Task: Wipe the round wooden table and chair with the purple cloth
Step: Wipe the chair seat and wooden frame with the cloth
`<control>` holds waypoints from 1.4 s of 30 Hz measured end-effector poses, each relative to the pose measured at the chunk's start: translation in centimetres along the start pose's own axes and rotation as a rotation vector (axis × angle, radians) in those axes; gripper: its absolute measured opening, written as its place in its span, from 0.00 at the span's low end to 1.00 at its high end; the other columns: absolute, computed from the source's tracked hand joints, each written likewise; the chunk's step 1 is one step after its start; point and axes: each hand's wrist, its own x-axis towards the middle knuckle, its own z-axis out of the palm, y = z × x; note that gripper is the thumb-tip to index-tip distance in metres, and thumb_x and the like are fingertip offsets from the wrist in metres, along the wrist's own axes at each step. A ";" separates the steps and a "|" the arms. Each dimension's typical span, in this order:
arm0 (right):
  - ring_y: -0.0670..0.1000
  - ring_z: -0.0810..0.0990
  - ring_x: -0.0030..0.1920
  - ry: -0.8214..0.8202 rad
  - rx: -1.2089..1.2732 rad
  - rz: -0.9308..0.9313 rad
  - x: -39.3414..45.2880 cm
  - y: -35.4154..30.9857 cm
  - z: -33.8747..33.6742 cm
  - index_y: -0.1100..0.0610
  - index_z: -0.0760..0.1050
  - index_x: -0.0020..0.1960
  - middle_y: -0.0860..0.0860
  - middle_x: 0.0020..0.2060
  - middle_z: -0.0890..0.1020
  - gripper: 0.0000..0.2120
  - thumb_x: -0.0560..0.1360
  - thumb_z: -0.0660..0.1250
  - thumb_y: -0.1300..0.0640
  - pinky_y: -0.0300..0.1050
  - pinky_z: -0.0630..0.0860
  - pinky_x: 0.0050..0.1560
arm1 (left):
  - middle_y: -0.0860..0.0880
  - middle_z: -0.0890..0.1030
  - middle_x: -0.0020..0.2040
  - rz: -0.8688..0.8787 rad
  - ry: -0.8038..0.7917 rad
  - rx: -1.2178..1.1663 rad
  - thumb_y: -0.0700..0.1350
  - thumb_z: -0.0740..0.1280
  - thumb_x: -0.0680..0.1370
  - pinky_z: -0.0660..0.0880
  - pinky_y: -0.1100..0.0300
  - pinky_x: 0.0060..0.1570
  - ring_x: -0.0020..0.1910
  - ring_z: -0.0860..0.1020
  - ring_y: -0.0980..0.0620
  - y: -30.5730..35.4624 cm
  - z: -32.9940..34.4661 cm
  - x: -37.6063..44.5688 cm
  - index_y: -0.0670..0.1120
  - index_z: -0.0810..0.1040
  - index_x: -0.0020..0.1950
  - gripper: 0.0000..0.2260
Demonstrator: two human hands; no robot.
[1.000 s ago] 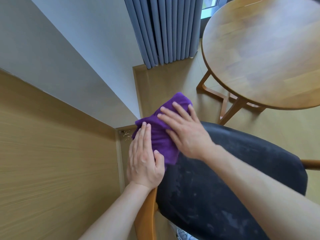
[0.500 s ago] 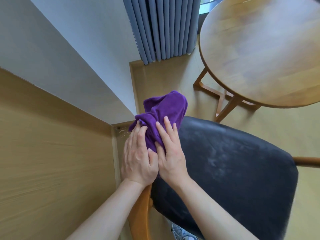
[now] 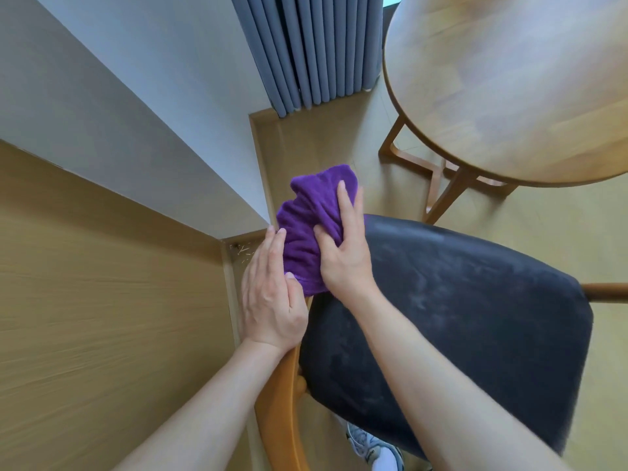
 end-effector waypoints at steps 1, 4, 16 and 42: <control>0.45 0.51 0.82 -0.021 0.026 -0.005 -1.4 0.4 0.1 0.43 0.53 0.83 0.42 0.83 0.47 0.34 0.84 0.63 0.60 0.45 0.57 0.80 | 0.45 0.66 0.80 0.002 0.001 -0.001 0.48 0.50 0.80 0.63 0.46 0.77 0.79 0.63 0.49 0.0 0.0 0.0 0.44 0.63 0.81 0.28; 0.40 0.53 0.81 -0.081 0.030 -0.016 -4.6 1.5 0.1 0.42 0.57 0.82 0.42 0.83 0.54 0.34 0.82 0.64 0.63 0.32 0.56 0.76 | 0.44 0.66 0.80 0.000 0.003 -0.002 0.45 0.53 0.80 0.65 0.44 0.75 0.78 0.66 0.46 -0.1 0.1 0.1 0.42 0.66 0.79 0.26; 0.48 0.48 0.82 0.064 -0.037 0.000 2.7 -0.4 -0.3 0.44 0.56 0.82 0.51 0.83 0.51 0.30 0.84 0.63 0.56 0.38 0.49 0.74 | 0.47 0.65 0.81 -0.022 0.011 0.028 0.53 0.49 0.83 0.62 0.53 0.76 0.79 0.64 0.50 0.0 0.2 0.0 0.48 0.62 0.81 0.27; 0.59 0.80 0.51 -0.426 0.538 0.544 -8.9 3.1 -8.8 0.66 0.81 0.55 0.62 0.50 0.82 0.21 0.64 0.62 0.68 0.56 0.73 0.58 | 0.42 0.74 0.71 0.015 -0.024 -0.046 0.51 0.56 0.77 0.71 0.40 0.67 0.70 0.73 0.41 -0.4 -0.3 0.4 0.42 0.68 0.74 0.26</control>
